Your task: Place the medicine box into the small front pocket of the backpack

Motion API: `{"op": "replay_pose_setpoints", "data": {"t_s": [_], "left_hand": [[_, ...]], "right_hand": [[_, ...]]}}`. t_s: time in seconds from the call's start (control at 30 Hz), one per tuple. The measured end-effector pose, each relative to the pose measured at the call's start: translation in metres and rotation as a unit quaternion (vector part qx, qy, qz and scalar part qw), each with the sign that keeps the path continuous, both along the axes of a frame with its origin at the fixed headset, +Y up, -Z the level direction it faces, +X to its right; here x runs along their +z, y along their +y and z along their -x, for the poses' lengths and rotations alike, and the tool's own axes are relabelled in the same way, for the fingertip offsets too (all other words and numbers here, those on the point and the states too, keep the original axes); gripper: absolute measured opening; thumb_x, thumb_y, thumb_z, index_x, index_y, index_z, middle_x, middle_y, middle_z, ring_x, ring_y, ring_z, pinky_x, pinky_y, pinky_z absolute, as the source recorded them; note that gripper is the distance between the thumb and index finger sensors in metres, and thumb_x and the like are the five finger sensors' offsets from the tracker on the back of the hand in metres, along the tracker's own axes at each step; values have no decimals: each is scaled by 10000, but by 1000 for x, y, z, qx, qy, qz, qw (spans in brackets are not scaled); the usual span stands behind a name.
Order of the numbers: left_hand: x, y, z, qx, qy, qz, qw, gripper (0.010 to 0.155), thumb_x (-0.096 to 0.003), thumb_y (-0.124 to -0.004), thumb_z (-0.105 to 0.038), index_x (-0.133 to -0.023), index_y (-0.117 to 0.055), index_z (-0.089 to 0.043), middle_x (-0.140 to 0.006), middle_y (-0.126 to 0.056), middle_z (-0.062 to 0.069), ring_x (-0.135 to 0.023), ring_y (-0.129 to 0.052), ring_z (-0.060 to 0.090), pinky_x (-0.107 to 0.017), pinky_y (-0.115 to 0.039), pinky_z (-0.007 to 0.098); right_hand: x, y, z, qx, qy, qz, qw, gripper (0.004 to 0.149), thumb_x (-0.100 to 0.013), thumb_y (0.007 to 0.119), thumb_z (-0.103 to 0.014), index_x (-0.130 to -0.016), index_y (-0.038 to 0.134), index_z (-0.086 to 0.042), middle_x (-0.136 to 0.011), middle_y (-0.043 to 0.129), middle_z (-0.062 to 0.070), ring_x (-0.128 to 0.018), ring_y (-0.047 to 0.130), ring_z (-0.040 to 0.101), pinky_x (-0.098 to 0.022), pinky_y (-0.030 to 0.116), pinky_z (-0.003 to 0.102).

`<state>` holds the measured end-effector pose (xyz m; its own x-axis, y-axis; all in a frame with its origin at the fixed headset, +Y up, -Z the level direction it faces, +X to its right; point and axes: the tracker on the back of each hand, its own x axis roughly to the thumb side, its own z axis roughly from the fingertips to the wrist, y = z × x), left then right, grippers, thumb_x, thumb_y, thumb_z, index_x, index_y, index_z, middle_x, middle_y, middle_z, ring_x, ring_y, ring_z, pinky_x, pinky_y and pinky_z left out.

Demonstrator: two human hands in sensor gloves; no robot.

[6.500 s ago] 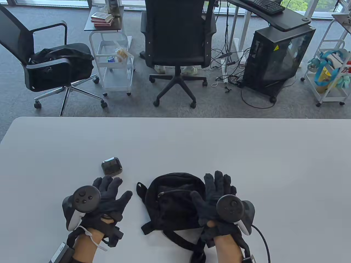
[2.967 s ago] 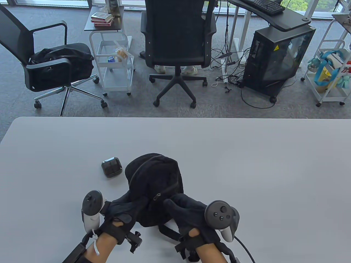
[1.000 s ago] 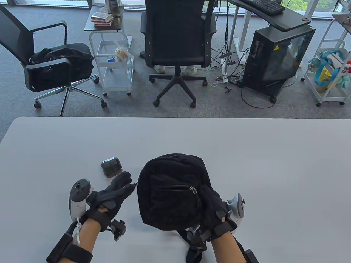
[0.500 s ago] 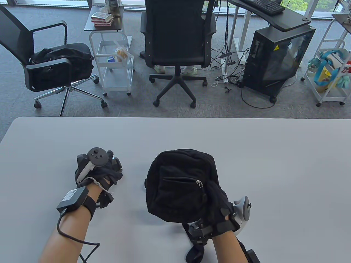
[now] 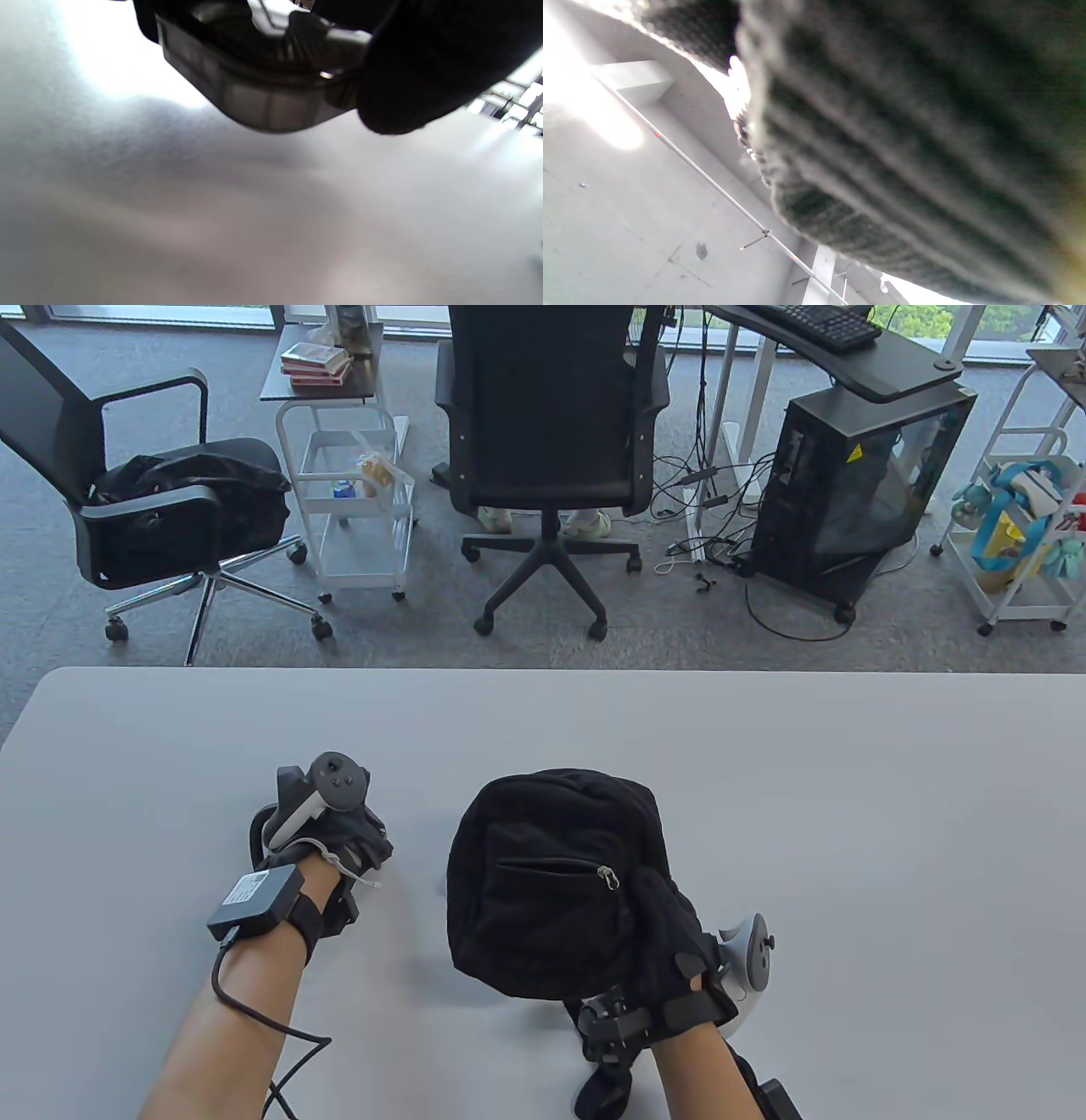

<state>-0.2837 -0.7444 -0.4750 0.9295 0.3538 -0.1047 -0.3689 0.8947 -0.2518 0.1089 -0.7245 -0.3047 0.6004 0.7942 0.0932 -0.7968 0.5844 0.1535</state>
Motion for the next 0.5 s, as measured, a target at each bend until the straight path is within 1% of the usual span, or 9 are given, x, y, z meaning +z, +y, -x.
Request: {"op": "replay_pose_setpoints", "data": {"t_s": [0.03, 0.07, 0.13, 0.17, 0.23, 0.27, 0.37, 0.43, 0.5], "left_hand": [[4, 6, 1, 28, 3, -6, 1000, 978, -435, -955, -612, -1110, -281, -396, -1093, -528, 300, -827, -738, 570, -602, -571, 729], [9, 12, 2, 52, 7, -13, 999, 916, -445, -942, -629, -1116, -355, -418, -1086, -532, 303, -817, -754, 567, -593, -590, 725], [22, 30, 2, 104, 10, -49, 993, 776, -451, -934, -647, -1092, -586, -381, -1072, -554, 314, -790, -791, 567, -564, -630, 722], [29, 37, 1, 124, 12, -58, 991, 759, -447, -944, -646, -1078, -621, -373, -1066, -570, 318, -779, -808, 571, -546, -652, 720], [51, 58, -2, 188, -1, -85, 978, 754, -455, -946, -642, -1074, -619, -360, -1074, -560, 318, -774, -829, 570, -517, -692, 703], [59, 65, -4, 206, -1, -95, 974, 749, -456, -945, -639, -1066, -628, -343, -1074, -560, 320, -763, -842, 576, -496, -710, 698], [95, 89, -12, 278, -15, -129, 952, 766, -472, -927, -658, -1071, -612, -299, -1077, -573, 320, -732, -891, 566, -456, -756, 672], [118, 101, -18, 315, -21, -154, 936, 772, -472, -925, -671, -1070, -621, -290, -1072, -594, 320, -710, -917, 558, -438, -776, 660], [135, 107, -25, 333, -33, -174, 926, 780, -478, -917, -691, -1072, -621, -281, -1066, -618, 314, -691, -941, 543, -426, -794, 645]], "right_hand": [[0, 0, 0, 0, 0, 0, 1000, 574, -587, 704, -482, -951, 698, -40, -873, 889, 143, -779, 938, 380, -618, 663, 629], [0, 0, 0, 2, 0, -1, 1000, 574, -586, 704, -483, -952, 698, -41, -875, 888, 142, -779, 939, 380, -618, 664, 629], [1, 0, 2, 4, 1, -1, 1000, 572, -587, 704, -482, -952, 697, -42, -875, 887, 141, -781, 937, 379, -619, 662, 629], [1, 0, 2, 4, 2, -1, 1000, 572, -587, 703, -484, -953, 696, -44, -876, 887, 141, -781, 936, 380, -621, 662, 628], [2, 0, 4, 4, 3, 0, 1000, 574, -586, 703, -483, -953, 695, -42, -879, 884, 141, -785, 934, 379, -621, 662, 627], [2, 0, 5, 4, 4, 1, 1000, 572, -587, 703, -482, -954, 693, -43, -881, 882, 142, -788, 931, 380, -621, 660, 628], [3, 2, 6, 11, 4, -3, 1000, 570, -587, 703, -478, -956, 691, -43, -890, 875, 144, -797, 925, 384, -621, 655, 633], [3, 1, 6, 23, 3, -7, 1000, 569, -588, 701, -476, -958, 688, -43, -893, 873, 145, -800, 922, 386, -621, 654, 634], [3, -1, 7, 31, 4, -4, 1000, 569, -588, 701, -474, -958, 686, -41, -895, 869, 146, -803, 918, 390, -620, 651, 637]]}}
